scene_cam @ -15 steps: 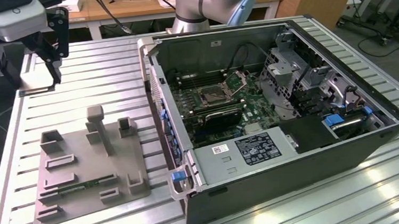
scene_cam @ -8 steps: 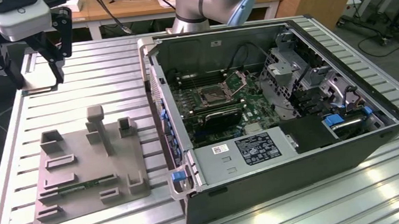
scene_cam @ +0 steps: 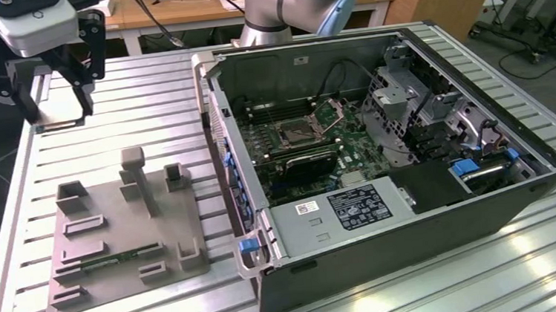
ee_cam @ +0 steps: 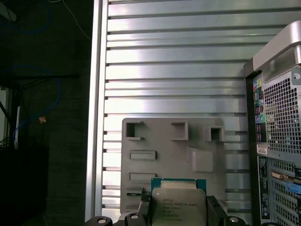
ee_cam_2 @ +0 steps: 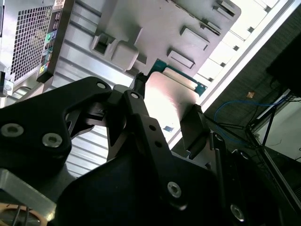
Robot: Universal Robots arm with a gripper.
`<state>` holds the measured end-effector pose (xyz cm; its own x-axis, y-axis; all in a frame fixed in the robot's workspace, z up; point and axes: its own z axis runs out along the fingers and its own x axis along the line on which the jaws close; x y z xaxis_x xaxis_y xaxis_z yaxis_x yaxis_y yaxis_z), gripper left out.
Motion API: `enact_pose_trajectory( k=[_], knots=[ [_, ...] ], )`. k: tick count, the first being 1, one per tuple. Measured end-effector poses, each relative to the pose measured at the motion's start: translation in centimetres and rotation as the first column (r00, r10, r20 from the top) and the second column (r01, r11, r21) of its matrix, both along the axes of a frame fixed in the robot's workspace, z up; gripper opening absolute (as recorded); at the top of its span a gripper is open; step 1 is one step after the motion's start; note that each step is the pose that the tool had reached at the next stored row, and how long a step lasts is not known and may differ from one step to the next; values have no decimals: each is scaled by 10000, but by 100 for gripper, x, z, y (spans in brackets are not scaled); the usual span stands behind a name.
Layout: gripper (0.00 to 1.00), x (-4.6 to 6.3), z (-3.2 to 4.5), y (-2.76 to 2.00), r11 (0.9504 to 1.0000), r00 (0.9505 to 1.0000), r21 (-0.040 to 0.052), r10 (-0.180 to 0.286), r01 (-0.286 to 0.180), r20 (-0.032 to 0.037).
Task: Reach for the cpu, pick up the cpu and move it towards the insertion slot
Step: 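Pick up the cpu and move it towards the insertion slot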
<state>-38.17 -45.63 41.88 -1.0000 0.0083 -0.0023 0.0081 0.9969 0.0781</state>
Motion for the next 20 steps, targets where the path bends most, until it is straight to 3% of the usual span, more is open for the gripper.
enact_pose_trajectory(
  k=[20],
  knots=[
    [54, 98, -6, 0, 10000, 10000, 1, 0, 0, 0]
  ],
)
